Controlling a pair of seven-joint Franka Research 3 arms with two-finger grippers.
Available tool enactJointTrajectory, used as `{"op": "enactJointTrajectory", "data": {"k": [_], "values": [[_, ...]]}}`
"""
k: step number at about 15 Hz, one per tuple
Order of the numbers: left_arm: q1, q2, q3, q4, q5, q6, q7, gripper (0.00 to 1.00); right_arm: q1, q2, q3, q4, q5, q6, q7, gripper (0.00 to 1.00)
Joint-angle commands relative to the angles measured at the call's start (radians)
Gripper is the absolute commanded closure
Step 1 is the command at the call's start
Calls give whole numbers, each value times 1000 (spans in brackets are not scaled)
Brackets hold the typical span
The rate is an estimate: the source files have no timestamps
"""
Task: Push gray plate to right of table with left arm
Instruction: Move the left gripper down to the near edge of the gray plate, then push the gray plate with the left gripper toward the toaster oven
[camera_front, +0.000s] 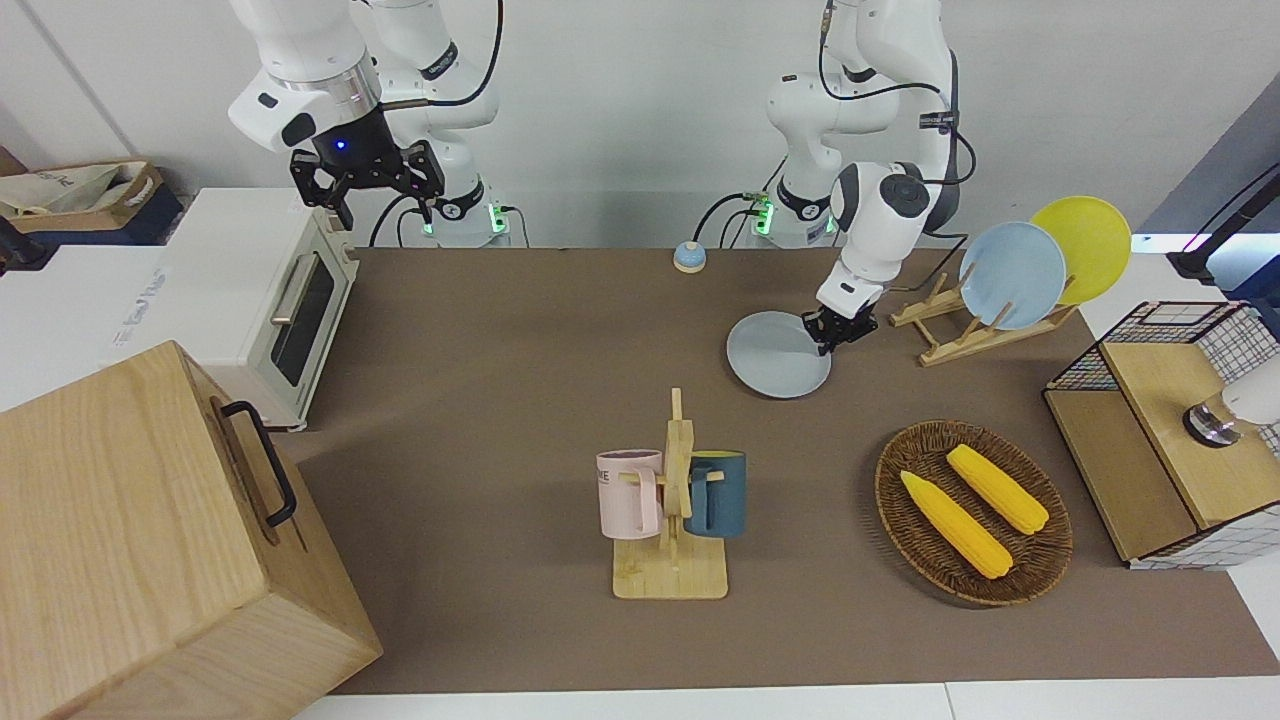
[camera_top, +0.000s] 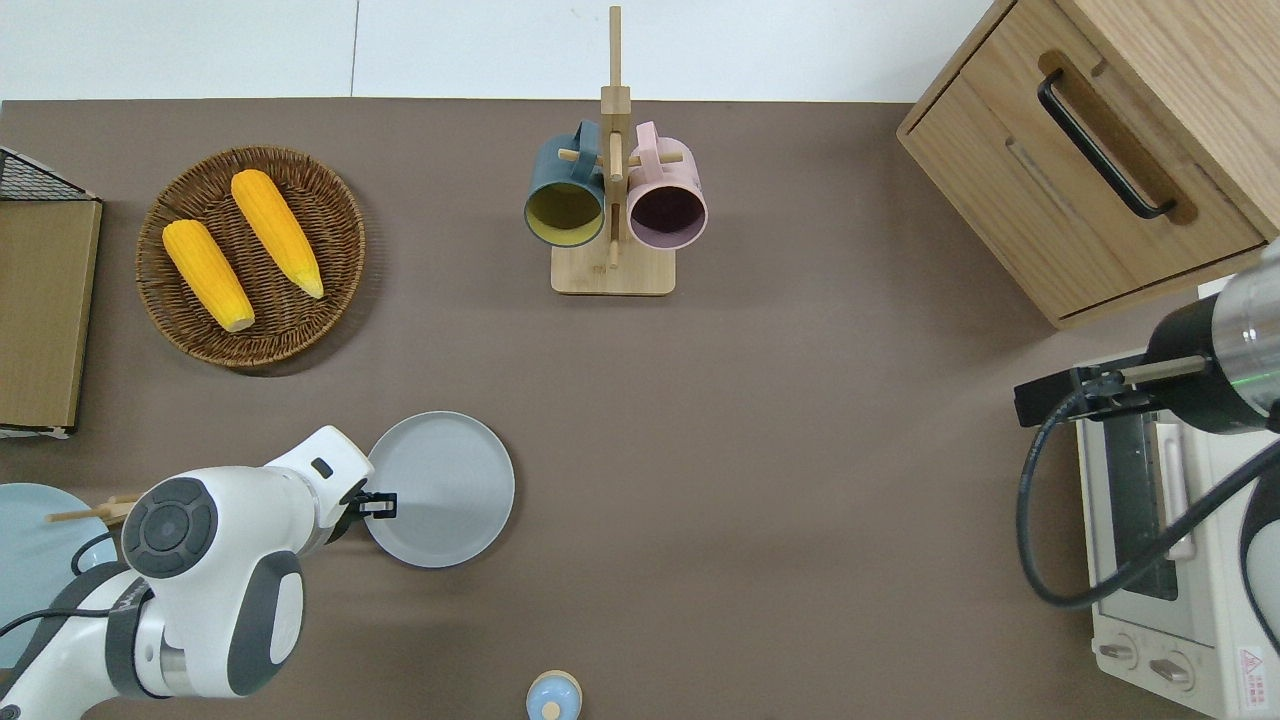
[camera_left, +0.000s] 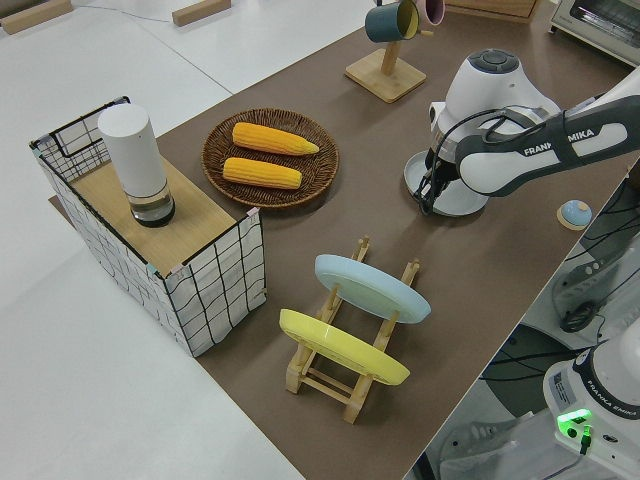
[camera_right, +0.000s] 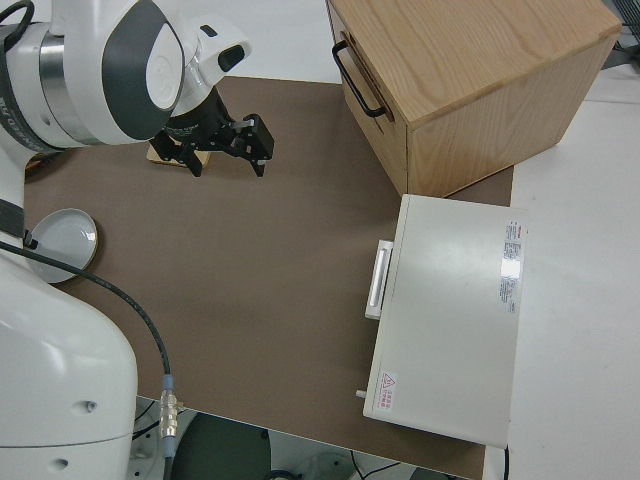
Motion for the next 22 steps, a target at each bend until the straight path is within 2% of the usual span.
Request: {"op": "enactJointTrajectory", "data": {"k": [1,4,13,17,22], "values": [[-21,3,7,-12,-4,19,-36,1000,-11,-8,6,-1,10,-12,-1,17],[-64,24,4,0,-4,26,-91,1000,-11,-8,6,1,8,-12,-3,17],[-304,125,-4,111,-6,37,-414,1000,-11,-8,4,-1,8,-12,-3,17],[-435,202,-17,205,-3,36,-621,1000,-11,-8,6,-1,8,-12,-1,17],[-541,302,-30,336,2,34,-775,1000,-11,-8,4,1,8,-12,-1,17]]}}
